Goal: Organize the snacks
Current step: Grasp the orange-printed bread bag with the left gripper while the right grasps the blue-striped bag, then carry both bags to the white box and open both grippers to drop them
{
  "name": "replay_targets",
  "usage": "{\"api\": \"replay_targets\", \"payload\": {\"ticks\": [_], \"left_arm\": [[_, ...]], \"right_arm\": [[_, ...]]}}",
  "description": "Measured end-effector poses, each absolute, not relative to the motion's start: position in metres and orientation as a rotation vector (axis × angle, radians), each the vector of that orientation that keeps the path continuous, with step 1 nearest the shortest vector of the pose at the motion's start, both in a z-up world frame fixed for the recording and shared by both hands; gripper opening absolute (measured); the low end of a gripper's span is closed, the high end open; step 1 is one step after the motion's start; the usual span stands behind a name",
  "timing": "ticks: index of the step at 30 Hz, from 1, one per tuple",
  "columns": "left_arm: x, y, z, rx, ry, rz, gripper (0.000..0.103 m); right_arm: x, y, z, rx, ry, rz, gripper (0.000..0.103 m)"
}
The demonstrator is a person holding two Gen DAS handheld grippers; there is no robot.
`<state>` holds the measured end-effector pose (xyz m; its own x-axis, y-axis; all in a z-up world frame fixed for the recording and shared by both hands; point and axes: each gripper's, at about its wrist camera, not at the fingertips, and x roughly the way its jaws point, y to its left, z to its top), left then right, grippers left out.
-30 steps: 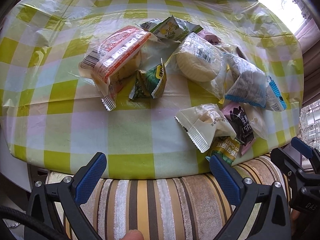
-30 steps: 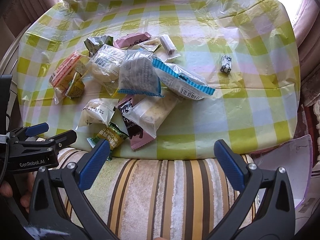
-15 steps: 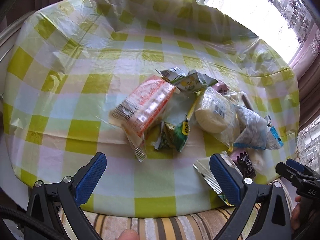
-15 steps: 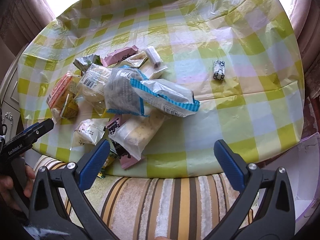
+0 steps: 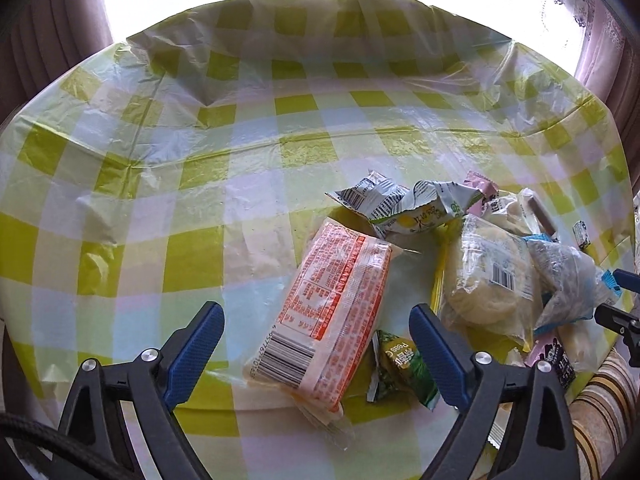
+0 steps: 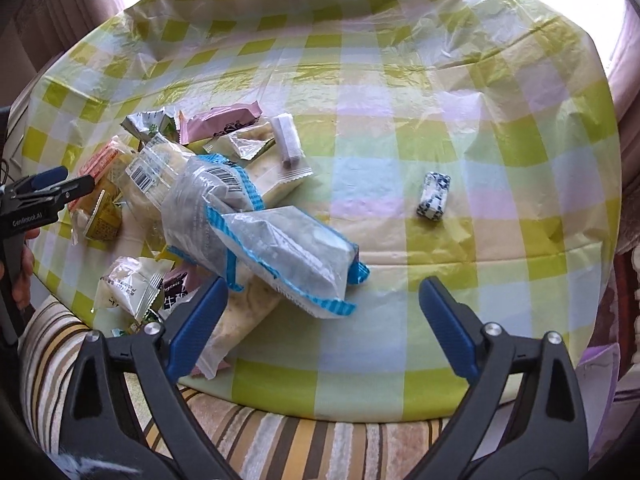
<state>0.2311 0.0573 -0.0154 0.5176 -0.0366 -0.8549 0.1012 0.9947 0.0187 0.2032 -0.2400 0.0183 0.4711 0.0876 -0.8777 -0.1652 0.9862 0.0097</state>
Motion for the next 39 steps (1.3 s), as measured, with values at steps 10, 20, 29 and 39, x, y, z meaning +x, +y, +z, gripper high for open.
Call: {"api": "replay_targets", "payload": {"ticks": [10,20,29,39], "left_arm": [[0.239,0.062,-0.027,0.008,1.075,-0.135,0.049],[0.230,0.062,-0.009,-0.001,1.016,-0.070,0.045],[0.216,0.041,0.033,0.015,0.917,-0.070,0.045],[0.193,-0.045,0.056,0.042,0.899,-0.247,0.045]], "right_arm": [[0.231,-0.236,0.002,-0.100,1.093,0.212,0.061],[0.230,-0.246,0.009,-0.036,1.053,0.185,0.039],[0.212,-0.266,0.035,-0.009,0.984,0.105,0.038],[0.171,-0.305,0.057,0.008,0.939,-0.011,0.038]]}}
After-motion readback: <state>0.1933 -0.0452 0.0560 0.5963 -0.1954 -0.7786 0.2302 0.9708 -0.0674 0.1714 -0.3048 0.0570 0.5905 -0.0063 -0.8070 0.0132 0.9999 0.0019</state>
